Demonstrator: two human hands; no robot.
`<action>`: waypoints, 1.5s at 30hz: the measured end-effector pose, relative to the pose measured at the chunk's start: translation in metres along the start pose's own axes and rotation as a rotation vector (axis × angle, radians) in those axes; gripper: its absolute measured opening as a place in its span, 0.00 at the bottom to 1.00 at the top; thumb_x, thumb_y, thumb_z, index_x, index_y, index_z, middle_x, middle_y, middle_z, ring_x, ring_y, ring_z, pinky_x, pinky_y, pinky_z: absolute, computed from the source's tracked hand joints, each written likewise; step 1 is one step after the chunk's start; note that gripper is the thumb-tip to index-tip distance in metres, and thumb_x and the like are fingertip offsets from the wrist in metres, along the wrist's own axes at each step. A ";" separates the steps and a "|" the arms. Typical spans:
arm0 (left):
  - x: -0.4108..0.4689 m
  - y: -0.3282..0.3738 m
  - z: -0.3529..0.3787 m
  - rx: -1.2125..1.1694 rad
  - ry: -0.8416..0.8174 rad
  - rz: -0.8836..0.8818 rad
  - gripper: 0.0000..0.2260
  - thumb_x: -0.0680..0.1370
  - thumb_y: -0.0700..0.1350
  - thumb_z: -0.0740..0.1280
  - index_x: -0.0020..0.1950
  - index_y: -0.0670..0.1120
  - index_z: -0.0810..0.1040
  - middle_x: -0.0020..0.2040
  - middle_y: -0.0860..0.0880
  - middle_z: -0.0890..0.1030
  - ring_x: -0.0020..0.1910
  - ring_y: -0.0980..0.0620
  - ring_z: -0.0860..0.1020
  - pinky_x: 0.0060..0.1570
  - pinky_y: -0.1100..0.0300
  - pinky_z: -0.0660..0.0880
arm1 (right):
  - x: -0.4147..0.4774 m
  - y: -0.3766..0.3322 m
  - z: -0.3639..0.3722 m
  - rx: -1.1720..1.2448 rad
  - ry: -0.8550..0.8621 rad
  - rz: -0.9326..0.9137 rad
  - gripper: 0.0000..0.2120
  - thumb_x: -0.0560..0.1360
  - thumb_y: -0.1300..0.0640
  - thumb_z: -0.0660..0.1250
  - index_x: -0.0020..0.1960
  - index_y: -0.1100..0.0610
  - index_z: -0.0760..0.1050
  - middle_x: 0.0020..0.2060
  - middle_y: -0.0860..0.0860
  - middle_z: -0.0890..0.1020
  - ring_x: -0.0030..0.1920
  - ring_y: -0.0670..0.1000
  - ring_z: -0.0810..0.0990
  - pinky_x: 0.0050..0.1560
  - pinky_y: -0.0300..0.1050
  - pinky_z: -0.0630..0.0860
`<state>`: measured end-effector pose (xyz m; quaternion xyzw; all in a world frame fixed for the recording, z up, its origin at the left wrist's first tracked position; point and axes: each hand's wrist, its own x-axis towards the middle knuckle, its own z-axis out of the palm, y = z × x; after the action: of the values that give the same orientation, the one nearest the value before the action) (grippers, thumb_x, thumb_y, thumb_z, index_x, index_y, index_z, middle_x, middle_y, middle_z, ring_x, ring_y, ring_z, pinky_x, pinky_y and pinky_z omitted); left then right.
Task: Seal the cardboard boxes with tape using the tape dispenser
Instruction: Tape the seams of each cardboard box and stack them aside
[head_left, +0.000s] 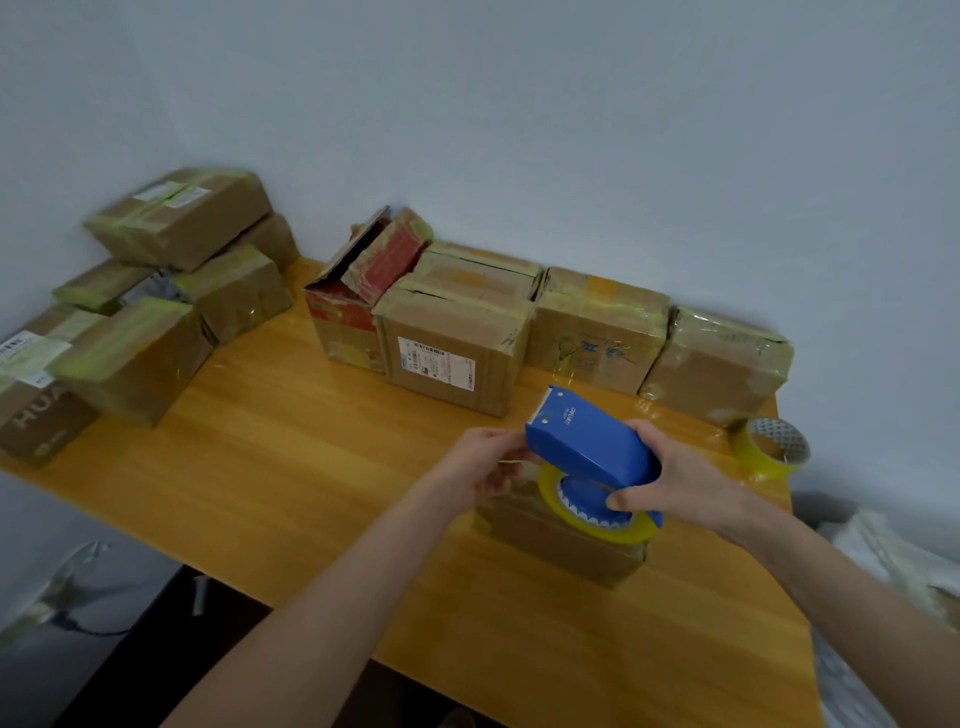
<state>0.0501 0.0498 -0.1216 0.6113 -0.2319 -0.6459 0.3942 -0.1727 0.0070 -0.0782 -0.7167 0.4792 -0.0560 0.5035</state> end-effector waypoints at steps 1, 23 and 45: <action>0.001 0.001 -0.002 0.046 0.003 0.021 0.07 0.78 0.47 0.67 0.52 0.44 0.80 0.39 0.51 0.82 0.33 0.56 0.74 0.31 0.66 0.69 | 0.001 -0.001 0.000 -0.015 0.001 -0.002 0.28 0.70 0.62 0.75 0.63 0.47 0.67 0.54 0.51 0.76 0.52 0.50 0.79 0.43 0.38 0.76; 0.013 -0.004 -0.033 0.287 0.282 0.165 0.08 0.79 0.38 0.65 0.40 0.45 0.75 0.35 0.49 0.77 0.31 0.57 0.71 0.28 0.65 0.67 | 0.031 -0.035 0.009 -0.511 0.030 -0.116 0.32 0.65 0.40 0.73 0.64 0.37 0.64 0.51 0.42 0.76 0.49 0.46 0.78 0.49 0.50 0.80; 0.049 -0.053 -0.055 0.511 0.467 0.106 0.09 0.79 0.49 0.66 0.41 0.46 0.74 0.38 0.49 0.79 0.36 0.52 0.76 0.43 0.53 0.78 | 0.012 -0.019 0.003 -0.562 0.072 0.024 0.34 0.68 0.40 0.72 0.70 0.40 0.62 0.52 0.46 0.77 0.49 0.50 0.78 0.50 0.50 0.80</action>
<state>0.0946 0.0514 -0.2007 0.8085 -0.3212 -0.3883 0.3039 -0.1524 0.0002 -0.0695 -0.8200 0.5021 0.0597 0.2682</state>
